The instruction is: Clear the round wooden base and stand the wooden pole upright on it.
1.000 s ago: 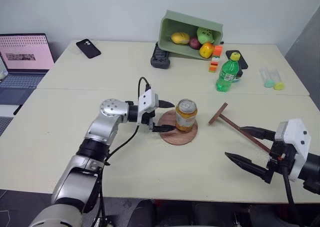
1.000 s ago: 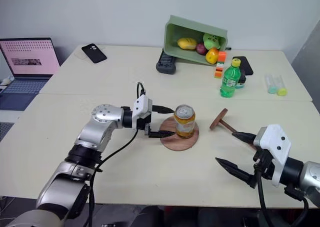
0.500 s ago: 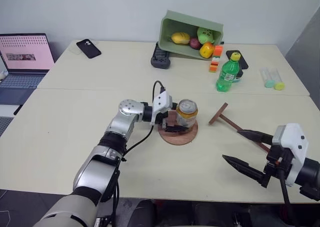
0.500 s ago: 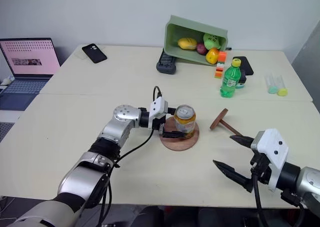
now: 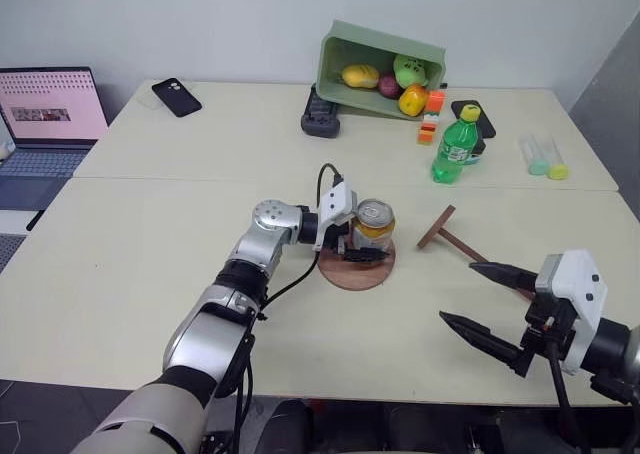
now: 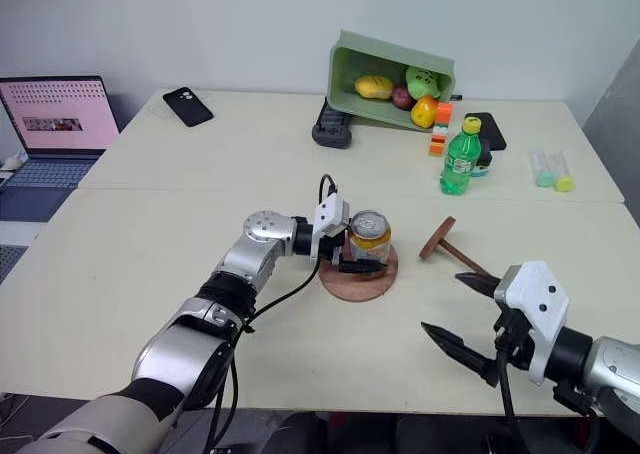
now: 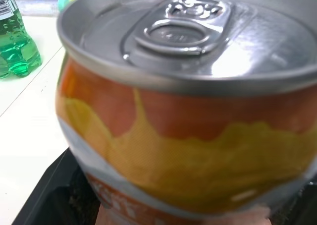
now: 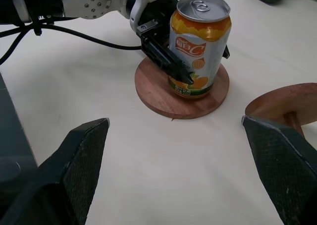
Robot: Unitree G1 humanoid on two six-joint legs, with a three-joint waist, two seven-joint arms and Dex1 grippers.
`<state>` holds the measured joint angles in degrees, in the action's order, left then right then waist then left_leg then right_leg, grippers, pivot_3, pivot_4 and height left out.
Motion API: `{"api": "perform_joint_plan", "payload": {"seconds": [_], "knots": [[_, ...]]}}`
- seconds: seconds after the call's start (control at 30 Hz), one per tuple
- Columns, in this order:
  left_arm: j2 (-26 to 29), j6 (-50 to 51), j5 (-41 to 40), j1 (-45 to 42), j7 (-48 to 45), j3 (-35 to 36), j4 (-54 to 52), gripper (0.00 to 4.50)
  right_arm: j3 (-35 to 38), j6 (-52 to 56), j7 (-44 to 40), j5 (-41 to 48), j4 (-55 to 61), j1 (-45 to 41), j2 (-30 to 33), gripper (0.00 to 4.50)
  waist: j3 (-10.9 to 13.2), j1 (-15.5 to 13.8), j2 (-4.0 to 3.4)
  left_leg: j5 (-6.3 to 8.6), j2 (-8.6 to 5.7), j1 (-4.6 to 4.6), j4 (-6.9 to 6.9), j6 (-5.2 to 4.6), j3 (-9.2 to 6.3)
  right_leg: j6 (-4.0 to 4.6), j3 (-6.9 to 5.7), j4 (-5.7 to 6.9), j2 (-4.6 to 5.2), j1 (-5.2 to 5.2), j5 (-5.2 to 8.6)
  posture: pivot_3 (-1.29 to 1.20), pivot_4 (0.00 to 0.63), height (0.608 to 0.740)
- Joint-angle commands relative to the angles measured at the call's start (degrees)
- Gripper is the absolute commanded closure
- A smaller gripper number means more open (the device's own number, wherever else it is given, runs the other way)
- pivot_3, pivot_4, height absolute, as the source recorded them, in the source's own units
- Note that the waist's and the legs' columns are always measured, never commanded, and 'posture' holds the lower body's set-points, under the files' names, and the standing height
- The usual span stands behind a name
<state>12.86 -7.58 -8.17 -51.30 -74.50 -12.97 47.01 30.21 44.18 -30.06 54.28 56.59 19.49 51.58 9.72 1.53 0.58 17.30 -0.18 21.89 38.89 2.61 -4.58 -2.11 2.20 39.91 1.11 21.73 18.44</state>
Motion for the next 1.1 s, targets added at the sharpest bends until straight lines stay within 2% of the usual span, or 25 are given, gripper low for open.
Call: {"api": "perform_joint_plan", "payload": {"seconds": [0.03,0.13,0.27,0.37,0.47,0.6,0.7,0.87,1.1], "knots": [[0.4,0.2,-1.3,-0.9,-0.5,2.4,-1.4,0.94,0.2,-1.2,0.9,0.8,3.4,-0.6,0.7,0.00,0.0,0.0,0.00,0.00,0.00,0.00,0.00,0.00,0.00,0.00,0.00,0.00,0.00,0.00,0.00,0.00,0.150,0.740],[1.6,1.7,-2.5,-0.3,-0.4,3.8,-4.0,0.94,-0.1,-1.2,1.1,0.9,3.2,-1.5,0.9,0.00,0.0,0.0,0.01,0.00,0.00,0.00,0.00,0.00,-0.01,0.00,0.00,0.00,0.00,0.01,0.00,0.00,0.150,0.740],[7.1,7.2,-5.4,1.1,2.2,8.9,-11.1,0.94,-0.8,-1.4,0.9,1.9,2.7,-4.0,1.9,0.00,0.0,0.4,0.04,0.00,0.06,0.00,-0.02,0.00,-0.09,0.00,0.03,0.04,-0.02,0.07,0.00,0.00,0.150,0.740],[12.5,9.9,-6.1,2.8,7.7,14.1,-13.7,0.94,-3.1,-1.8,0.1,2.8,1.6,-7.6,2.9,0.00,0.0,0.3,0.06,0.00,0.09,0.02,-0.02,0.00,-0.19,0.00,0.03,0.03,-0.03,0.07,0.00,0.00,0.150,0.740],[19.0,9.8,-5.3,6.7,20.1,22.6,-13.7,0.94,-10.3,-2.2,-1.7,2.2,-2.4,-16.5,3.1,0.00,0.1,1.6,0.14,0.00,0.14,-0.07,-0.03,0.00,-0.15,0.00,0.12,0.05,-0.02,0.10,0.00,0.00,0.150,0.740],[23.0,9.9,-5.7,13.2,32.6,30.7,-14.4,0.94,-23.0,-2.8,-5.2,-2.0,-10.3,-31.1,-0.5,0.00,0.1,1.6,0.24,0.00,0.74,-0.09,-0.06,0.01,-0.24,0.00,0.06,0.01,0.00,0.13,0.00,0.00,0.150,0.740],[24.3,10.4,-6.5,17.7,36.6,34.5,-15.3,0.94,-31.6,-4.2,-8.4,-5.9,-17.0,-41.0,-6.0,0.00,0.1,1.3,0.33,-0.01,0.72,0.00,-0.06,0.02,-0.19,0.01,0.02,0.01,0.03,0.25,0.00,0.00,0.150,0.740],[24.8,10.6,-8.0,22.5,38.7,36.9,-16.2,0.94,-43.5,-6.2,-13.2,-15.5,-27.4,-51.8,-12.7,0.00,0.0,-0.2,0.65,-0.13,0.63,0.49,0.10,0.24,-0.37,0.01,-0.03,0.02,0.15,0.56,-0.01,0.00,0.150,0.740],[23.8,10.5,-10.1,25.7,41.0,38.4,-16.9,0.94,-48.3,-7.9,-14.4,-23.5,-33.9,-56.6,-18.2,0.00,0.0,-0.2,0.77,-0.16,0.59,0.64,0.11,0.30,-0.49,0.02,-0.12,0.01,0.25,0.66,-0.02,0.00,0.150,0.740]]}}
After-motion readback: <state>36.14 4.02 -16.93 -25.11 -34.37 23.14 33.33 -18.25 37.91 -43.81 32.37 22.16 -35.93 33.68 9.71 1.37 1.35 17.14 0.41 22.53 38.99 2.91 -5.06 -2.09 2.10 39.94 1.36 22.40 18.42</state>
